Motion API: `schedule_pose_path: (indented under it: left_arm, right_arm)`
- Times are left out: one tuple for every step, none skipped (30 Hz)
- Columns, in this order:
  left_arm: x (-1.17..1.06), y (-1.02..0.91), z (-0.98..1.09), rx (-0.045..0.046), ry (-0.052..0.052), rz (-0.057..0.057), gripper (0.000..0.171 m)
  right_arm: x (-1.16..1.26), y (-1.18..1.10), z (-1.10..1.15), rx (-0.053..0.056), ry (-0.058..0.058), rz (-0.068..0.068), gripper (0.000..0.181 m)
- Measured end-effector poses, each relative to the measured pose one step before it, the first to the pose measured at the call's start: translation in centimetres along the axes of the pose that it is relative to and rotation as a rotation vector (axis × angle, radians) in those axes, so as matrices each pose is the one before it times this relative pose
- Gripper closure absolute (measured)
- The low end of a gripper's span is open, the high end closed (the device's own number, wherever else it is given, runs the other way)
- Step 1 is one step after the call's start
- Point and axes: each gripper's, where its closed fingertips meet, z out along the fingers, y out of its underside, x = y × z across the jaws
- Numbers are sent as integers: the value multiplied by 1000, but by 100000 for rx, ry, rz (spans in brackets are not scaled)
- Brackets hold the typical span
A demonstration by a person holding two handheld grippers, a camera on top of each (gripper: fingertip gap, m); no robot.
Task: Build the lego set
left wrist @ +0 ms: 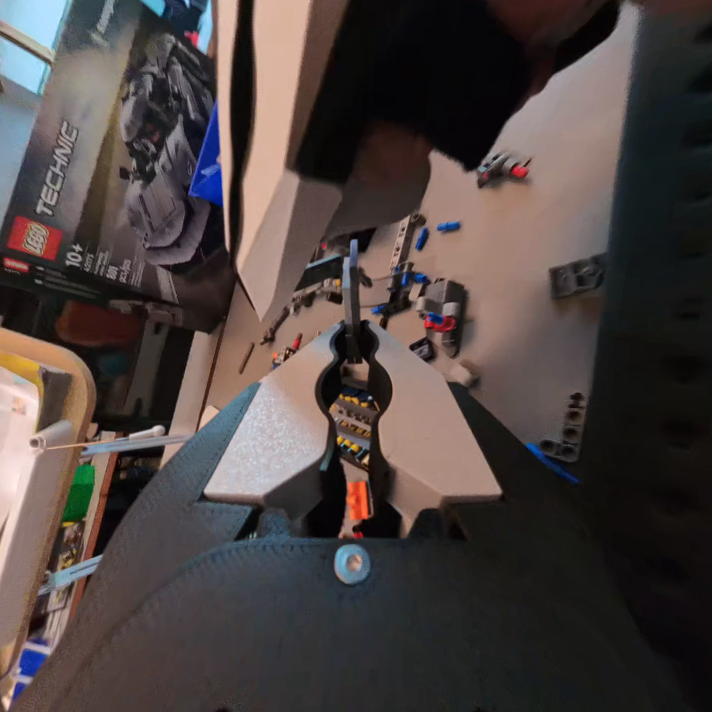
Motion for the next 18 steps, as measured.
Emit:
schedule_pose_path:
  left_arm:
    - [-23,422,248,-682,2802,-3944,168]
    - [-68,198,11,1881,4113,-6831,168]
    - [-205,-15,-236,3034,2838,-5662,167]
    - [93,70,-186,1920,3317,-3833,167]
    - [117,274,44,-1,1626,-2613,168]
    - [-8,148,52,-519,-36,-440,168]
    - [-121,-66,-17,-160,-1074,834,168]
    - [95,-178,34,657,572,-34,168]
    - [268,-23,132,245,2202,-1651,168]
    - [100,197,131,-728,1320,-1481,168]
    - [-26,142,47,-220,444,-631,168]
    - [117,-62,-41,1262,1868,-1961,168]
    - [162,-107,-60,1578,2663,-3461,168]
    - [-14,-40,-86,1008,1590,-2763,168]
    - [26,-76,-95,1168,1529,-1977,168]
    - [146,-119,-50,1261,2259,-2167,168]
    - [37,-80,-29,886,1280,-2137,168]
    - [-92,-44,-50,450,76,-1164,168]
  right_arm:
    - [-315,-302,-93,1722,-1795,207,177]
    - [97,32,-54,-692,950,-797,178]
    - [287,332,2,-2041,1297,-46,177]
    - [242,303,23,-776,-109,1299,177]
    - [152,38,-77,1557,-1454,2661,178]
    - [320,130,-121,635,-741,3469,178]
    - [536,523,-69,-2406,1092,1859,178]
    - [486,519,-68,-2283,1536,-3,178]
    - [375,307,-95,-717,929,458,178]
    - [123,209,-79,-344,-993,1481,178]
    - [-57,272,-20,-938,-2233,1228,178]
    - [-21,336,27,-1274,-1646,203,178]
    - [80,285,14,-859,-558,-247,173]
    - [-41,159,-30,-530,-875,-362,168]
    - [-126,-42,-121,402,-1010,-839,166]
    - [-186,-245,-210,1509,-828,-1615,167]
    - [-135,-209,-224,1175,-400,-1597,166]
    - [40,-131,-232,564,464,-1039,165]
